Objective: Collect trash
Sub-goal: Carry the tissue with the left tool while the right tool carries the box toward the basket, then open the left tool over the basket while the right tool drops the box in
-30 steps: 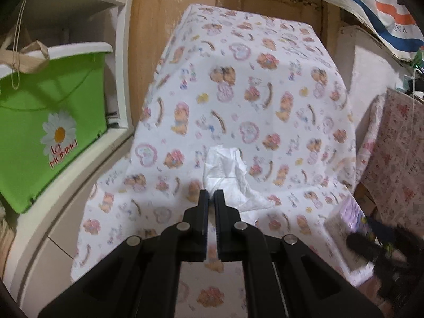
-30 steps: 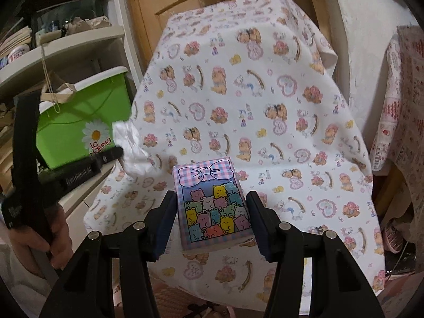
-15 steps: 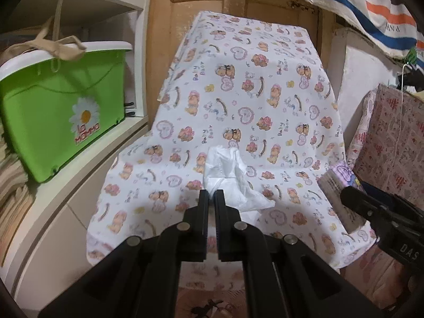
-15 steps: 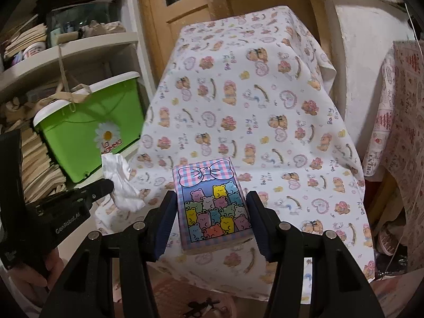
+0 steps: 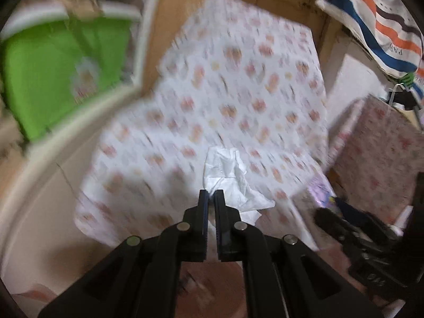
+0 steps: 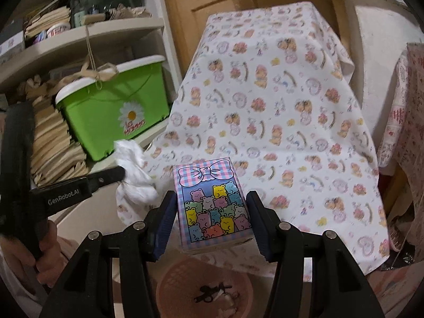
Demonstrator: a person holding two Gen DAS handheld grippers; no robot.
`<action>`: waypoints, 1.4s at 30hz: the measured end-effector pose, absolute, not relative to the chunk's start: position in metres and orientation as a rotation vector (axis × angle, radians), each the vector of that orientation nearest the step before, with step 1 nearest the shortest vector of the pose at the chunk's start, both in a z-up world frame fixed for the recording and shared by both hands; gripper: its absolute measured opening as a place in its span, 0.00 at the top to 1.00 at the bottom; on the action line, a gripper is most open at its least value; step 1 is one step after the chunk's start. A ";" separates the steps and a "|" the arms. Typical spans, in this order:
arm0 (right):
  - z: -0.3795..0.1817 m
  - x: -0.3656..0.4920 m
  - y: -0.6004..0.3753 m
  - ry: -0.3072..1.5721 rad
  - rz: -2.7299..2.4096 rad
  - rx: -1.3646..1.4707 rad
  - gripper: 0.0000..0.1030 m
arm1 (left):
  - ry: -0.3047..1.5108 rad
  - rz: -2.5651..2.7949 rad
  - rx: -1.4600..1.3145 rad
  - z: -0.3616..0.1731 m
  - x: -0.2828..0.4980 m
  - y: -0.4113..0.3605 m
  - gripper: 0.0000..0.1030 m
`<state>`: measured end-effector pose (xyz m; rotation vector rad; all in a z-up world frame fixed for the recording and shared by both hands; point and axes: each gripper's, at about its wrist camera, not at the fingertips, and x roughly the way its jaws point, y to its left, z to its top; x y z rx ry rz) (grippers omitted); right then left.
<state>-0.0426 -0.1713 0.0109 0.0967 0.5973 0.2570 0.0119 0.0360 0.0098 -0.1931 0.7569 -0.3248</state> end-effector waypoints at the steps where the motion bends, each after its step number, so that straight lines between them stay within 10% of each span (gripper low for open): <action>1: 0.007 -0.043 -0.170 0.614 0.268 0.109 0.46 | 0.787 -0.320 -0.217 0.003 0.014 0.040 0.96; 37: -0.229 -0.003 -0.160 1.294 0.192 0.180 0.45 | 1.531 -0.125 -0.065 -0.198 0.035 0.011 0.95; 42: -0.230 0.002 -0.162 1.277 0.153 0.180 0.28 | 1.494 -0.096 -0.055 -0.184 0.035 0.012 0.68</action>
